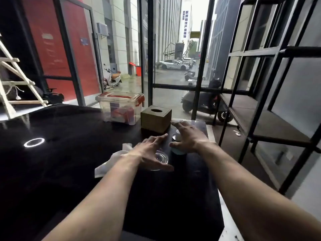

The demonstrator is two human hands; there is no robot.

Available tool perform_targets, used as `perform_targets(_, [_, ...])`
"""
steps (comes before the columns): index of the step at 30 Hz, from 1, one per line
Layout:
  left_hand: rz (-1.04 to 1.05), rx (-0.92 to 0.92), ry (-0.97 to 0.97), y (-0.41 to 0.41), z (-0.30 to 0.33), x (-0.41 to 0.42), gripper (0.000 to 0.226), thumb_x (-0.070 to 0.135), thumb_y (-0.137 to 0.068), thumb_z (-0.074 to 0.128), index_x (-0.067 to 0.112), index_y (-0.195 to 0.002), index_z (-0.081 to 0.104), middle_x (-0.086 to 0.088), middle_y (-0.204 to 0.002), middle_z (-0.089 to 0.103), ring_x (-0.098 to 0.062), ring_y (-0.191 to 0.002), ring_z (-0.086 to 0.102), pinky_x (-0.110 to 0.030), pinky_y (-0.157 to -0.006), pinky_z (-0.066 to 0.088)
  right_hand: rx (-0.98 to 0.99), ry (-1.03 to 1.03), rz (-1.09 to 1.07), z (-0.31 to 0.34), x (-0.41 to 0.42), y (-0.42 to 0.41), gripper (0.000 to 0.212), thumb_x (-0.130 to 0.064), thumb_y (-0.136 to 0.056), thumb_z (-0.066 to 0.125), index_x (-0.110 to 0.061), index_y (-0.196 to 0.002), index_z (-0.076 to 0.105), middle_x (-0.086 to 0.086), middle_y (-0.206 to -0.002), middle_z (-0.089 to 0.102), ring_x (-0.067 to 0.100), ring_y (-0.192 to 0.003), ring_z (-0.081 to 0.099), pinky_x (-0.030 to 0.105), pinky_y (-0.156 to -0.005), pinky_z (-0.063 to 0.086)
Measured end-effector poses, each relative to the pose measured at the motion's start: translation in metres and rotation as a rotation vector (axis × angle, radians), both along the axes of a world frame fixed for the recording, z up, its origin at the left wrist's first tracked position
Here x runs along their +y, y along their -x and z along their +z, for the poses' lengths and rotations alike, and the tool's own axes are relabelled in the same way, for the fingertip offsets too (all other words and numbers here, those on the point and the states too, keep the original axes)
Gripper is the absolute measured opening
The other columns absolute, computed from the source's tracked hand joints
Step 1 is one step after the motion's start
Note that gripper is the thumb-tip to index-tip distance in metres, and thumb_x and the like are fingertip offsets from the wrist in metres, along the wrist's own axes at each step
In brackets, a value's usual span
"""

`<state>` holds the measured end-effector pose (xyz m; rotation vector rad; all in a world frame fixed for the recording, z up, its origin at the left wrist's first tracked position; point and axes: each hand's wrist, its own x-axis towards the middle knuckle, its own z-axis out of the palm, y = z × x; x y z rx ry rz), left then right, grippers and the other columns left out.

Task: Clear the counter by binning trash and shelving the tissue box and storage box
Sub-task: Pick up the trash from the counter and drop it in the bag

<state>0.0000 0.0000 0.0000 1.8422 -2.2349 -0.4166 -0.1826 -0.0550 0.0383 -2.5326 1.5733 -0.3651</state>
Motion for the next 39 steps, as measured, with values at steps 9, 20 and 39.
perform_targets(9, [0.017, -0.032, -0.075, 0.003, -0.009, 0.001, 0.106, 0.064, -0.055, 0.082, 0.047, -0.148, 0.034, 0.01, -0.141, 0.051, -0.014, -0.135, 0.043, -0.041, -0.111, 0.042, 0.02, -0.053, 0.003, -0.012, -0.008, 0.0, 0.082, -0.028, -0.08, 0.081, -0.027, -0.153, 0.044, 0.01, -0.143, 0.048, 0.034, -0.132, 0.052, 0.044, -0.111, 0.046])
perform_targets(20, [0.072, 0.11, 0.156, -0.009, 0.012, 0.022, 0.073, 0.043, -0.072, 0.08, 0.036, -0.139, 0.052, 0.0, -0.131, 0.053, -0.019, -0.128, 0.038, -0.031, -0.109, 0.038, -0.034, 0.005, -0.014, -0.015, -0.002, -0.003, 0.068, -0.033, -0.07, 0.082, -0.029, -0.133, 0.058, 0.01, -0.121, 0.052, 0.037, -0.118, 0.056, 0.046, -0.096, 0.054])
perform_targets(39, [0.33, 0.135, 0.001, -0.081, -0.008, 0.068, 0.09, 0.056, -0.058, 0.085, 0.047, -0.139, 0.047, 0.002, -0.128, 0.052, -0.02, -0.124, 0.052, -0.032, -0.104, 0.045, -0.02, 0.066, 0.017, -0.012, 0.03, -0.03, 0.071, -0.035, -0.07, 0.087, -0.031, -0.135, 0.058, 0.005, -0.121, 0.05, 0.033, -0.115, 0.057, 0.042, -0.091, 0.055])
